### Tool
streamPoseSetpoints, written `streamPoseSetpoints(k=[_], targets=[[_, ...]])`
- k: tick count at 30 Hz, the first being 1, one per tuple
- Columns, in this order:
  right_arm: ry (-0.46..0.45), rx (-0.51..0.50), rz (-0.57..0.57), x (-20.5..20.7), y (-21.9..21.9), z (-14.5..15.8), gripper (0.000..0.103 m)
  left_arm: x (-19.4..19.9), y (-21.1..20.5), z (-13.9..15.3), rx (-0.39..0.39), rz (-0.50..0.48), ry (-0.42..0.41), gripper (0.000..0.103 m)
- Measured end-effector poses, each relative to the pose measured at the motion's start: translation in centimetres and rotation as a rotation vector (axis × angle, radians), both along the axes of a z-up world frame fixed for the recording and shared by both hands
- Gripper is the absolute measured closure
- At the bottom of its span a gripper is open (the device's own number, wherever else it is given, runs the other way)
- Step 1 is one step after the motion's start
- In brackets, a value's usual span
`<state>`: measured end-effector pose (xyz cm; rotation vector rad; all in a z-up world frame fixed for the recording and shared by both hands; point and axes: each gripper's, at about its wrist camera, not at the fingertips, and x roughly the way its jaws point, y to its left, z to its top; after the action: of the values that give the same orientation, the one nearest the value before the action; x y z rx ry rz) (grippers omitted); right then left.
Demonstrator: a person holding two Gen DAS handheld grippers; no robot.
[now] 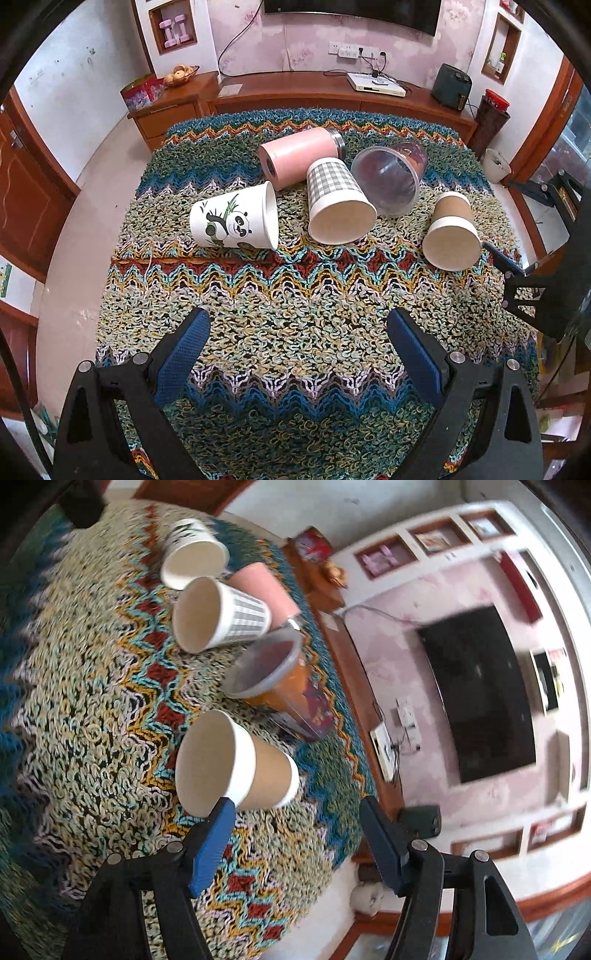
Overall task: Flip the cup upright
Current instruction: 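Close the right tool around the brown-sleeved paper cup lying on its side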
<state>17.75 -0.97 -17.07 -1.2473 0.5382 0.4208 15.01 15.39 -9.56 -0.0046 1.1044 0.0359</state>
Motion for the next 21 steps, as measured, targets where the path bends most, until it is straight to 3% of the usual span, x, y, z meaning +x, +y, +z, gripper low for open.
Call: streamPoseSetpoints(k=[9,21], targets=[[0.055,-0.084,0.166,0.4,2.7,-1.8,0.034,1.2,-0.2,-1.2,0.008,0.001,0.027,0.006],[0.228,-0.047,0.209,3.2,5.0,-3.5,0.034,2.4,0.3,-2.9,-0.001,0.014,0.059,0.006]])
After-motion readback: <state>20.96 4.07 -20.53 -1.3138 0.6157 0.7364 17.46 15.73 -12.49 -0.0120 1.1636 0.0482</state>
